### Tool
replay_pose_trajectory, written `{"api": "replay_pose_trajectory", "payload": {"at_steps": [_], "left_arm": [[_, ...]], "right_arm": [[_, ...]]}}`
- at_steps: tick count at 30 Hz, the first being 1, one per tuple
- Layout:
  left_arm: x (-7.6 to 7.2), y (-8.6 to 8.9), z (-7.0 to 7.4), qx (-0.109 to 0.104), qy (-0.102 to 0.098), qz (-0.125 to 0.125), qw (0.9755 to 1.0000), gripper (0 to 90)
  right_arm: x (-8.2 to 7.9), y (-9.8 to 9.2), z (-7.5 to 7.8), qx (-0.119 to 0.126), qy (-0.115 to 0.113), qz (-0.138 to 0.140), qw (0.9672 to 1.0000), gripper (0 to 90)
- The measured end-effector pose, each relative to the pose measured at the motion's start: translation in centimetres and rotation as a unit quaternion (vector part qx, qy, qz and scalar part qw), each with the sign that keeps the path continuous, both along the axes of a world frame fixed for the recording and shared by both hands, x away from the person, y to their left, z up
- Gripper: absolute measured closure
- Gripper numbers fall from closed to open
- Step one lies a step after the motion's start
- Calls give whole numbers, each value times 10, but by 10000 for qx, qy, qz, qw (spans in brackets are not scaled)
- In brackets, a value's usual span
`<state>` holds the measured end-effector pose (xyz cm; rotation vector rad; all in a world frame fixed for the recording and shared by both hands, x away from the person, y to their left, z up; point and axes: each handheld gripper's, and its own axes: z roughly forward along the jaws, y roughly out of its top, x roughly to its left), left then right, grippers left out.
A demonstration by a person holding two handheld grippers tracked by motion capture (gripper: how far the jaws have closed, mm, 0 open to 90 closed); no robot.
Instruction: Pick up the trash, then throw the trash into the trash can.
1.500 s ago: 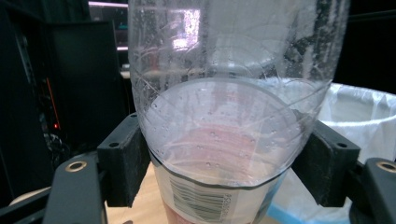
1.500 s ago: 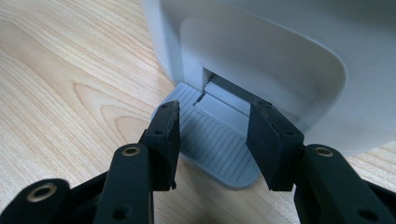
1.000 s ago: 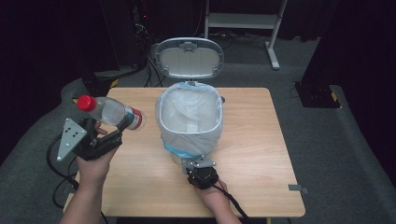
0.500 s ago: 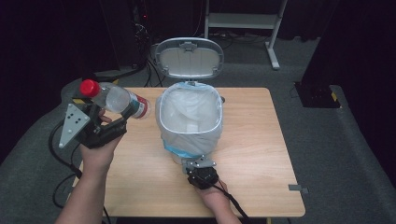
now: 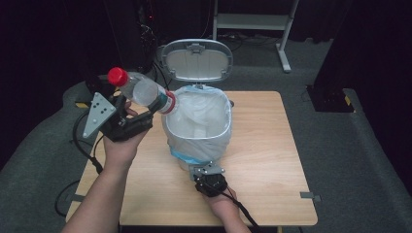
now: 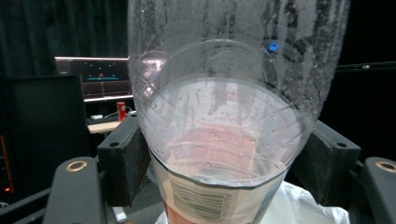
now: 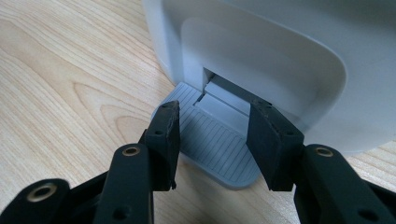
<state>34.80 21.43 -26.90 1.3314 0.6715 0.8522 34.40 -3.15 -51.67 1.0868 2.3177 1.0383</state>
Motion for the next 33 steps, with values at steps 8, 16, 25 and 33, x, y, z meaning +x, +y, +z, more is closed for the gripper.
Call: {"api": "replay_pose_trajectory", "payload": {"at_steps": [8, 16, 25, 33], "left_arm": [[12, -27, 0, -28, 132, -288, 9995, 268], [28, -47, -3, 81, 362, -432, 9984, 268], [46, -61, -1, 182, 575, -530, 9968, 267], [55, -73, 0, 274, 641, -620, 9956, 267]], "right_arm": [[0, 0, 0, 13, -6, 4, 10000, 542], [0, 0, 0, 17, -7, 0, 10000, 542], [-1, 0, 0, 26, 8, -15, 10000, 542], [-1, 0, 0, 4, -26, 9, 10000, 542]]}}
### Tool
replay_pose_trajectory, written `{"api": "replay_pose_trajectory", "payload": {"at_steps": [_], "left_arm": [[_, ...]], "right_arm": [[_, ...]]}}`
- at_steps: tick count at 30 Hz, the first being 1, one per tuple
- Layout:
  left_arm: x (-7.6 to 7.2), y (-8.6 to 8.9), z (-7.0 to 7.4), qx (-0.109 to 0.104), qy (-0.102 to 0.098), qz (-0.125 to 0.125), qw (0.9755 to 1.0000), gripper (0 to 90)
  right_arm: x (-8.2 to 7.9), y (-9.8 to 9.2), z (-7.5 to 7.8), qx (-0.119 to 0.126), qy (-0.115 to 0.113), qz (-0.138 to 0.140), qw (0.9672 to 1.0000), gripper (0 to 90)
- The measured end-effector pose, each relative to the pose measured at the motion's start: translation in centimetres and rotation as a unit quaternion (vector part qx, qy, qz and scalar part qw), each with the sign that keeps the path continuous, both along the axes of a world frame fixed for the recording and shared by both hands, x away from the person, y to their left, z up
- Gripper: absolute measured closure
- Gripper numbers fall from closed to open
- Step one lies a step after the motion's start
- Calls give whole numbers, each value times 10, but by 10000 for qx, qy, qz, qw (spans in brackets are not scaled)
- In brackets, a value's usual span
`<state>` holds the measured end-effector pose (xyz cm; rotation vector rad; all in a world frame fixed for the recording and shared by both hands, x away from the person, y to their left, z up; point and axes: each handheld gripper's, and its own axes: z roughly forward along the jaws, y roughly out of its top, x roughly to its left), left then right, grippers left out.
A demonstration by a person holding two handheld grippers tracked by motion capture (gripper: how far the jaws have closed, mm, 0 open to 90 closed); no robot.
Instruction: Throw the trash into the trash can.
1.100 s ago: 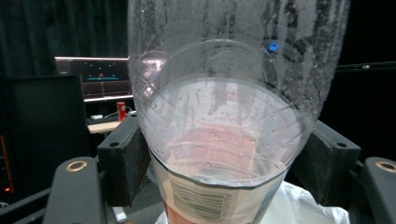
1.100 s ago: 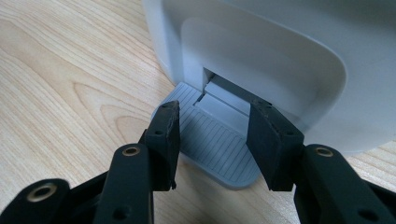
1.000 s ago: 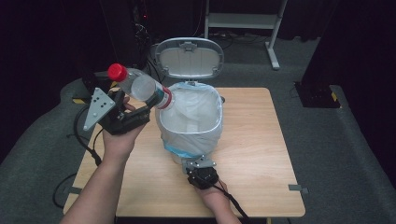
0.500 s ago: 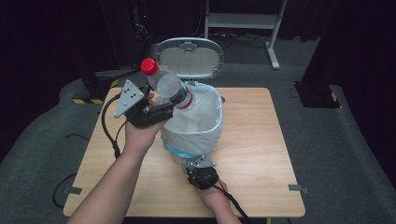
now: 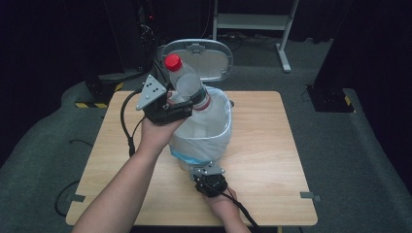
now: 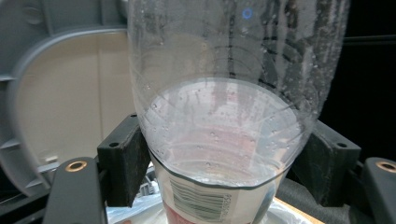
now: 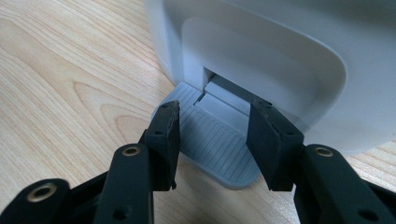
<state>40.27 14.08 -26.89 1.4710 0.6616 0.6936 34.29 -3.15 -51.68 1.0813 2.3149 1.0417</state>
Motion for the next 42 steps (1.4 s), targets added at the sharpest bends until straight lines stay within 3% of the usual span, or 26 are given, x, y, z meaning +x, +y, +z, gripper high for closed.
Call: {"api": "replay_pose_trajectory", "payload": {"at_steps": [8, 10, 11, 16, 21, 24, 31, 42], "left_arm": [[6, -8, -3, 328, 148, -31, 9993, 265], [5, -9, -3, 378, 108, 2, 9992, 258], [4, -10, -2, 395, 78, 143, 9991, 109], [0, -2, 2, 558, 166, 385, 9976, 43], [-11, 3, 1, 678, 12, 358, 9971, 41], [-10, 7, -3, 574, 105, 215, 9981, 73], [-13, 17, -10, 481, 151, 238, 9984, 78], [-32, 41, -18, 521, 107, 204, 9984, 147]], "right_arm": [[-1, 0, 0, 2, -7, 4, 10000, 542], [-1, 0, 0, 1, -9, 8, 10000, 542], [-1, 0, 0, 9, -3, 9, 10000, 543], [-1, 0, 0, 11, -16, 3, 10000, 542], [-1, 0, 0, 10, -18, 3, 10000, 543], [-1, 0, 0, -10, -40, 0, 10000, 543], [-1, 0, -1, -12, -53, 1, 10000, 543], [-1, 0, -1, -11, -46, -7, 10000, 543]]}}
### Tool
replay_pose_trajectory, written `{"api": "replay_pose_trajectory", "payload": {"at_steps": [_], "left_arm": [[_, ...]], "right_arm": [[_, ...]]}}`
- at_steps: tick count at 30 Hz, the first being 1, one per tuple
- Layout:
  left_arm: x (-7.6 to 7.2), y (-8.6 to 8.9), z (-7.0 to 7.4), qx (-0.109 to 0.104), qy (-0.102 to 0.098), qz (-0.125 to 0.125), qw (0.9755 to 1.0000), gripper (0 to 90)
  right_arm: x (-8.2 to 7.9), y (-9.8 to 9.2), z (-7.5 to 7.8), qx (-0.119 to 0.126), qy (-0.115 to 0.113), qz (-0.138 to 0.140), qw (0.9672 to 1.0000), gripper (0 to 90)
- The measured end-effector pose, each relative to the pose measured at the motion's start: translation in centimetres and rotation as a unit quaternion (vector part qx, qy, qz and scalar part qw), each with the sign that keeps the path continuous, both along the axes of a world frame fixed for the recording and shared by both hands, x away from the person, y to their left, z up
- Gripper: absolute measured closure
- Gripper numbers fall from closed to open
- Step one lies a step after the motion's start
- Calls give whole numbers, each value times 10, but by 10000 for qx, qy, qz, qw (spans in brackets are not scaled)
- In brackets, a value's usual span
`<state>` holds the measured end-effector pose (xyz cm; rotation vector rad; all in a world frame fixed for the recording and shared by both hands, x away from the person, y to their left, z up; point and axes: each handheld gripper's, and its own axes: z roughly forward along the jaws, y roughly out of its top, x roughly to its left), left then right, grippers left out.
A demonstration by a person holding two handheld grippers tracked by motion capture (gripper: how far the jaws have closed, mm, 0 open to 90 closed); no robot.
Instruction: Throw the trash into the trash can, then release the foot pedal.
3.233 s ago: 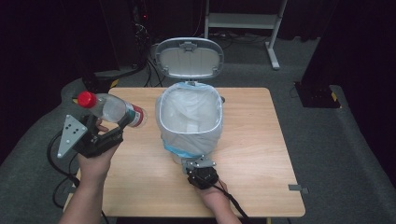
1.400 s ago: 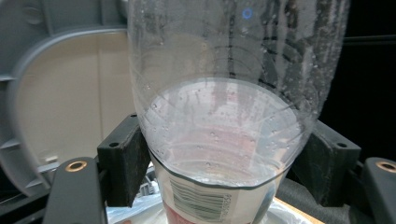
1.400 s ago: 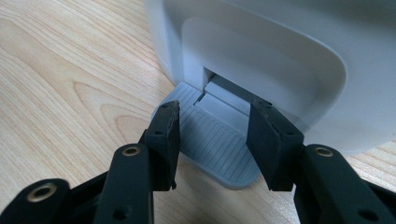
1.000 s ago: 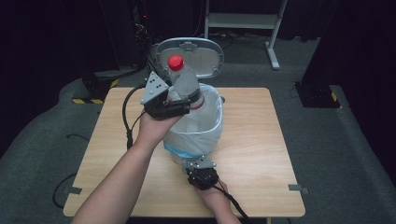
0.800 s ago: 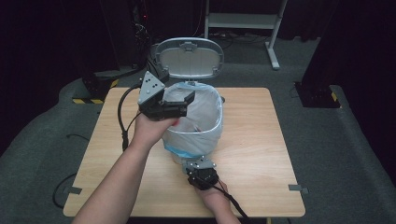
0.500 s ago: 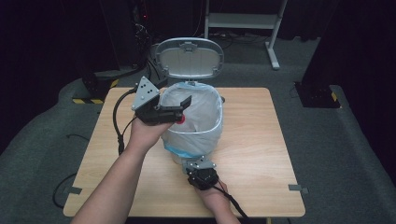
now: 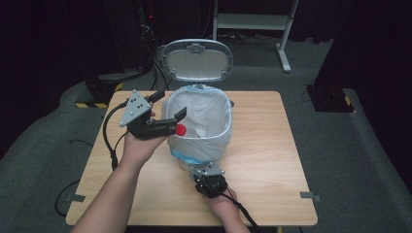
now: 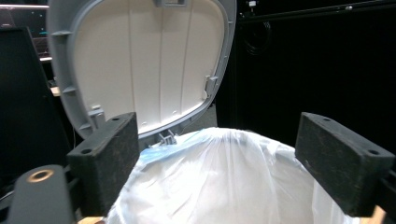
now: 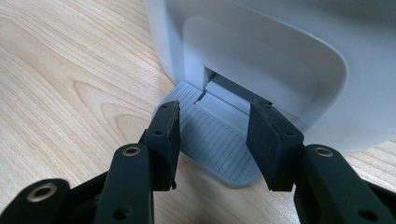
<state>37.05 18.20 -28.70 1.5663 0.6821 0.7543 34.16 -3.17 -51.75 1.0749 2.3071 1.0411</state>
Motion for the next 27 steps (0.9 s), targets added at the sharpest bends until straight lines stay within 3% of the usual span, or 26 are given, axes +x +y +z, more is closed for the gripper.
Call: {"api": "replay_pose_trajectory", "payload": {"at_steps": [7, 19, 27], "left_arm": [[-7, 20, -10, 39, 100, 176, 9998, 150], [-18, 52, -39, 82, 331, 407, 9986, 151], [-23, 70, -74, 205, 652, 540, 9962, 152]], "right_arm": [[0, 0, 0, -5, -9, 7, 10000, 543], [0, 0, 0, 11, 9, -8, 10000, 543], [0, 0, 0, 15, 8, -8, 10000, 543]]}}
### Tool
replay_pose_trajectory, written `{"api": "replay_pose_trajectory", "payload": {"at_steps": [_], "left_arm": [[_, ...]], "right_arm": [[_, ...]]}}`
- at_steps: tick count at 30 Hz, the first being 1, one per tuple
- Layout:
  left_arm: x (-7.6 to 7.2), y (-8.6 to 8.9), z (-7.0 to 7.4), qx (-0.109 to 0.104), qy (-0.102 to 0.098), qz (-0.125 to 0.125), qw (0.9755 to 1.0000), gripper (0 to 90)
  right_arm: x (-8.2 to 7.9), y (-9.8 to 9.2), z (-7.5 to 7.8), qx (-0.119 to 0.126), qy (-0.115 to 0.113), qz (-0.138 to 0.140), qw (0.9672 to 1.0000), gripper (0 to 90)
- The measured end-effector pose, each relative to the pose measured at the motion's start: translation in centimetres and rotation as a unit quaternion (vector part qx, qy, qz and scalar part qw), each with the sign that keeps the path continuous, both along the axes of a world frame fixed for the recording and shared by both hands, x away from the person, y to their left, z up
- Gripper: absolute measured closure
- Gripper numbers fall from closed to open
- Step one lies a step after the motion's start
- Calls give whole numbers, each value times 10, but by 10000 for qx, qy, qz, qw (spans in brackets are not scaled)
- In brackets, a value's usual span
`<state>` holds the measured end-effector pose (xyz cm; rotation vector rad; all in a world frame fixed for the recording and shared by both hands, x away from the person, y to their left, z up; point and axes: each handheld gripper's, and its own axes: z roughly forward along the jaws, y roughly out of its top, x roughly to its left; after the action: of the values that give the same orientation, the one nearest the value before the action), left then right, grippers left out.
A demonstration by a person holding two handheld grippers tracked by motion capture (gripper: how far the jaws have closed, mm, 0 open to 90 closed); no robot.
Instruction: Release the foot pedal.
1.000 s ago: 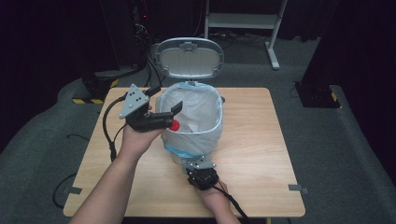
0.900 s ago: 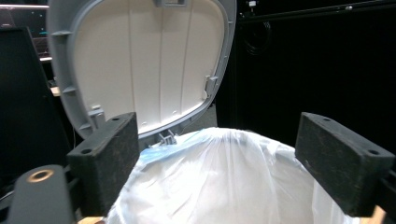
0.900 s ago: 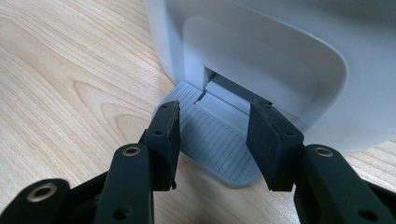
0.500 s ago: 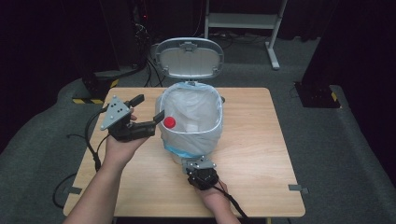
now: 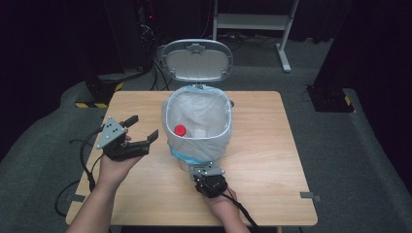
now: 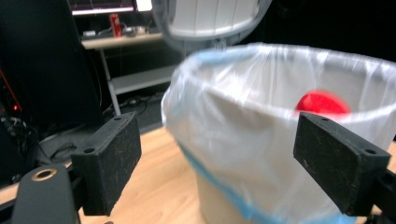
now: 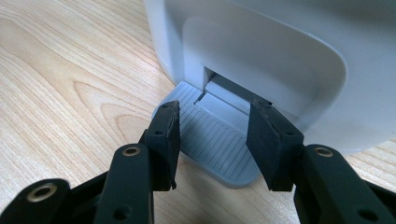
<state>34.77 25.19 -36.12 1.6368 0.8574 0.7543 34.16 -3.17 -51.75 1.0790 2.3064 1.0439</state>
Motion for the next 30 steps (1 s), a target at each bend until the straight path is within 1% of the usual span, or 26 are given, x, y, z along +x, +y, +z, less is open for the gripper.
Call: {"api": "replay_pose_trajectory", "payload": {"at_steps": [5, 11, 16, 19, 22, 25, 26, 27, 28, 30], "left_arm": [[-1, 8, -21, 57, 229, 38, 9997, 151], [-4, 19, -48, 125, 506, 96, 9986, 152], [-7, 25, -71, 200, 732, 125, 9970, 151], [-9, 28, -86, 239, 901, 141, 9955, 151], [-11, 32, -104, 292, 1091, 222, 9933, 151], [-13, 35, -120, 377, 1287, 278, 9906, 151], [-15, 34, -132, 297, 1397, 358, 9891, 150], [-15, 34, -132, 297, 1397, 358, 9891, 150], [-16, 37, -137, 538, 1531, 302, 9863, 150], [-18, 38, -146, 679, 1658, 350, 9832, 149]], "right_arm": [[0, 0, 0, -1, 1, -3, 10000, 543], [0, 0, 0, -17, -20, -7, 10000, 543], [-1, 0, 0, -21, -30, -7, 10000, 543], [-1, 0, 0, -24, -30, -16, 10000, 543], [-1, 0, 0, -23, -30, -15, 10000, 543], [-1, 0, 0, -22, -32, -17, 10000, 543], [-1, 0, 0, -21, -30, -18, 10000, 542], [-1, 0, 0, -21, -30, -18, 10000, 542], [-1, 0, 0, -21, -30, -19, 10000, 543], [-1, 0, 0, -21, -32, -20, 10000, 542]]}}
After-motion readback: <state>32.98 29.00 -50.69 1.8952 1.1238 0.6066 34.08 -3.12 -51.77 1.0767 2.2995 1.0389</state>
